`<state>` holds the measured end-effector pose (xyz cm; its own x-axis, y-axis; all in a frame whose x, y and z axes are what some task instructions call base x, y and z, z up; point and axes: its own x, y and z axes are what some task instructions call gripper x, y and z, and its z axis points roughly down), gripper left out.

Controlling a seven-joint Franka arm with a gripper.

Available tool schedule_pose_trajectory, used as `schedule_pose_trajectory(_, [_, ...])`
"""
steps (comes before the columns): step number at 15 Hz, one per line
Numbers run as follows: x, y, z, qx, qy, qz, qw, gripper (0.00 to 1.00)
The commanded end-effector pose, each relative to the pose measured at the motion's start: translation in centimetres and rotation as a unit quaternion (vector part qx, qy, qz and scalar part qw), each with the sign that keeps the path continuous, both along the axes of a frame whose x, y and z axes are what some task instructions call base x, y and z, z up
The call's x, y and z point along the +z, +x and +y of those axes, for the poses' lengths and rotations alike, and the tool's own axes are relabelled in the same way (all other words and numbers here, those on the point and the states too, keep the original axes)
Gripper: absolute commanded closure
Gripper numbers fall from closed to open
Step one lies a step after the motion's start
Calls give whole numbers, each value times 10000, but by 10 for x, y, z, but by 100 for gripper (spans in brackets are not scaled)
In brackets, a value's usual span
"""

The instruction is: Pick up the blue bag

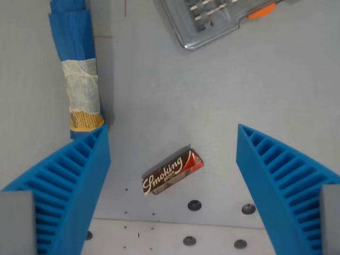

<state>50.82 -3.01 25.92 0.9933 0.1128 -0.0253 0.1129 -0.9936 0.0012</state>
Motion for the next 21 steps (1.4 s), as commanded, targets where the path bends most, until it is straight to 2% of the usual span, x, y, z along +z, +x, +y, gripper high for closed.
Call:
schedule_pose_trajectory(1, [-14,-5,4,583,54,-472,9972,0])
schedule_pose_trajectory(4, [-30,-10,10,865,79,-619,9943,0])
schedule_pose_trajectory(11, [-66,-21,25,1334,118,-717,9884,0])
schedule_pose_trajectory(17, [-95,-26,35,1335,137,-688,9886,0])
schedule_pose_trajectory(21, [-106,-28,37,1203,134,-656,9905,0])
